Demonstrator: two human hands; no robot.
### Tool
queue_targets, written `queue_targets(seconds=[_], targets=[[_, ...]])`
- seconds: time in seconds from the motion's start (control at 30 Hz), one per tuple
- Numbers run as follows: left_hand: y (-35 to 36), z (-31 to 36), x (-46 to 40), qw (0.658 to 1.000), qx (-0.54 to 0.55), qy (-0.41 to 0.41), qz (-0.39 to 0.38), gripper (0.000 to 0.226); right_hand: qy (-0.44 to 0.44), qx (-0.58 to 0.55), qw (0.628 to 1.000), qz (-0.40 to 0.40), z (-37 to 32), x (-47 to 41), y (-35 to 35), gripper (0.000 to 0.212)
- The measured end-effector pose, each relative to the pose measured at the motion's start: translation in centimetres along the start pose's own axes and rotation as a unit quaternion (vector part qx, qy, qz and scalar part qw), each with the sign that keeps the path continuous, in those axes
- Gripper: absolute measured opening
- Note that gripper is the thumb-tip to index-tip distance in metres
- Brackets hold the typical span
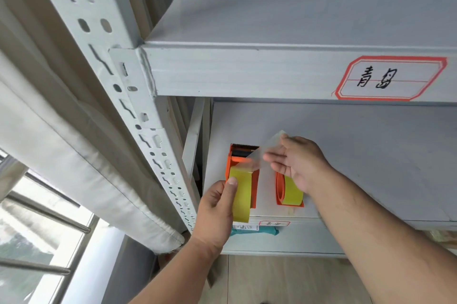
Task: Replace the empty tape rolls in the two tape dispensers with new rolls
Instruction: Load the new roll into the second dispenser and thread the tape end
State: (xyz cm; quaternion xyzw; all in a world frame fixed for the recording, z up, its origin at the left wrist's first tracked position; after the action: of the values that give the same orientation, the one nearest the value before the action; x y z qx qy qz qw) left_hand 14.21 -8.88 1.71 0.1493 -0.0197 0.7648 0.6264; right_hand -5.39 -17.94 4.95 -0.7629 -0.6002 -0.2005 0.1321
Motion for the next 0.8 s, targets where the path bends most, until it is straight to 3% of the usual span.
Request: queue_targets(seconds=[0.13,0.27,0.33,0.4,0.8], targets=[[0.1,-0.1,0.4,1.0,-0.027,0.001,0.005,0.064,0.006,-0.013,1.0,-0.021,-0.5,-0.1,0.0,0.018],[0.0,-0.9,0.5,1.0,0.0,-0.02,-0.01,0.028,0.001,0.043,0.995,-0.088,-0.6,0.5,0.8,0.014],[-0.1,-1.0,0.6,1.0,-0.016,-0.014,-0.015,0.025,-0.019,0.124,0.99,-0.058,-0.5,0.3,0.1,0.01],[-0.2,-0.6,0.6,0.999,-0.031,0.0,-0.012,0.038,-0.028,0.18,0.983,-0.024,-0.4,0.1,-0.5,0.009],[-0.1,1.4,1.1,0.997,-0.053,0.05,-0.03,0.034,0.002,0.235,0.972,-0.007,2.4,0.2,-1.4,0.005]])
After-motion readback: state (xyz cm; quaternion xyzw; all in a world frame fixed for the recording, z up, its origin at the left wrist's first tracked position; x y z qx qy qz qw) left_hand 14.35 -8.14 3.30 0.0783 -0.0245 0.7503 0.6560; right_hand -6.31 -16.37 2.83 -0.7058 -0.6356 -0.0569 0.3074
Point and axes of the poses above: each hand's wrist, its own x-axis away from the middle knuckle, its own y-axis out of the palm, z = x × y, the point moved 10 cm from there along -x, towards the middle knuckle, and after that the axes turned 3 degrees about z, right-handed, at the moved point
